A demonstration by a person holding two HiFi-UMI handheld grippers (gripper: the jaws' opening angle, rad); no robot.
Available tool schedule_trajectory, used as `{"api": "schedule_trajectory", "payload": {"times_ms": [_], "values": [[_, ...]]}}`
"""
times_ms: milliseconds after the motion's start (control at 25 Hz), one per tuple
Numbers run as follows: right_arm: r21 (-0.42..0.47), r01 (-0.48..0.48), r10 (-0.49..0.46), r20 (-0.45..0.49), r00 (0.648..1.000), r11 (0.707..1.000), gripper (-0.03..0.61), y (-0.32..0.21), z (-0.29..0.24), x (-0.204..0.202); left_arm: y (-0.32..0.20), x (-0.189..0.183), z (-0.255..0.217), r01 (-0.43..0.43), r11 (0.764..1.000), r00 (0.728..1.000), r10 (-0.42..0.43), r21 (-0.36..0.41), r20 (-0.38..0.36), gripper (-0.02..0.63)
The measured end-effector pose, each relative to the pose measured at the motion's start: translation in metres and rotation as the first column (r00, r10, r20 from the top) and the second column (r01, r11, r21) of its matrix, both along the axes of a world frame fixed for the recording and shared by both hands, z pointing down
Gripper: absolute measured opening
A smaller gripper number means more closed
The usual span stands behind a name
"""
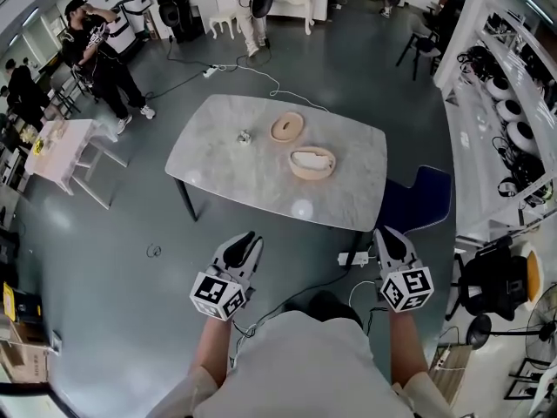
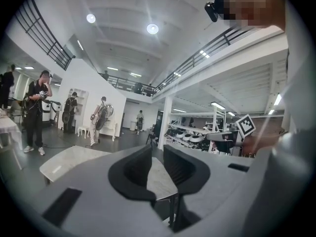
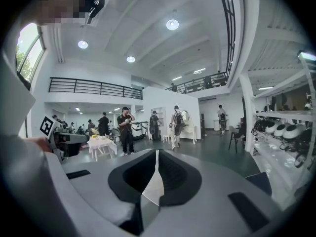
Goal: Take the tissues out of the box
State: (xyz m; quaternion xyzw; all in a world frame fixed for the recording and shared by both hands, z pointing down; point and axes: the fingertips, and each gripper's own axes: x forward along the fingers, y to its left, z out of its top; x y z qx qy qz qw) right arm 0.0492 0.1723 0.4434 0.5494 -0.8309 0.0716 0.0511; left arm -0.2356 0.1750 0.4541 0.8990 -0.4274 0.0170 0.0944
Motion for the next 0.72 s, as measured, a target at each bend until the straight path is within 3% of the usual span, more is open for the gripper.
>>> {"api": "schedule_trajectory", "payload": {"times_ms": [360,720], "values": [[-0.038,-0.010,0.010,0.002,1.000,0.999,0.041,-0.026,0.018,0.005,-0.029,0.007,0.009,-0.009,1.000,1.000,0.009,-0.013,0.002,0.081],[-0.060,0.021,-0.022,-0.003,1.000,0.998,0.041,-0.103,0.032,0.014,-0.094,0.025,0.017,0.010,0.999,1.000,-0.010,-0.035,0.010,0.081]]}}
